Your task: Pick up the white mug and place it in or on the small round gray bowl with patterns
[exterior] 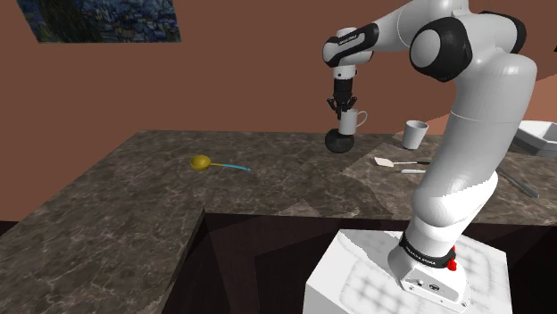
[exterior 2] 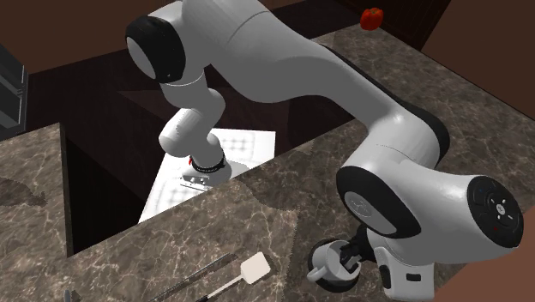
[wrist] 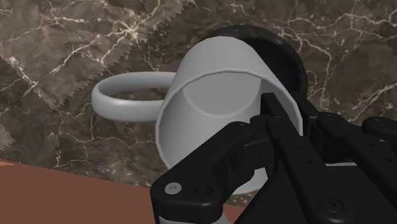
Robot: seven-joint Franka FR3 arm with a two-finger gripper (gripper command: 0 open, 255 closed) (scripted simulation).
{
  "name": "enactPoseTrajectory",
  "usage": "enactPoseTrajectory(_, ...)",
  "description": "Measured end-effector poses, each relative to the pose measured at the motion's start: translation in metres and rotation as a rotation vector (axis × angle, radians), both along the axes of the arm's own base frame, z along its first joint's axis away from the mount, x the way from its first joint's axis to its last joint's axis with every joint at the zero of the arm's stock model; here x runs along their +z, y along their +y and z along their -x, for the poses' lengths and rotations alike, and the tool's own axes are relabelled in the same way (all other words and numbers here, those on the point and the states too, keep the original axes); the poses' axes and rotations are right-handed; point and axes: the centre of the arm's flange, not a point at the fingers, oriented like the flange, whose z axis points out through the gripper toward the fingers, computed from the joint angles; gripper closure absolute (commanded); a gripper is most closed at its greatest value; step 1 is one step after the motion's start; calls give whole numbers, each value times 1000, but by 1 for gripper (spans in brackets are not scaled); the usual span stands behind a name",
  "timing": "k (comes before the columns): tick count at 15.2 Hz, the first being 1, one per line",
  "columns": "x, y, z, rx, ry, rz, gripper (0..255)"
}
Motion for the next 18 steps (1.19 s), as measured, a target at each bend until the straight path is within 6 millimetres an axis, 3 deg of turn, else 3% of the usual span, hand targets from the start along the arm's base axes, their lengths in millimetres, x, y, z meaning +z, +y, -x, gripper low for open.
enactPoseTrajectory(7,-4,0,0,0,0,0,255)
enactPoseTrajectory(8,-4,0,0,0,0,0,0)
enactPoseTrajectory(14,-4,0,0,0,-1,0,0)
enactPoseTrajectory(18,35,-4,-5,0,-2,1,0)
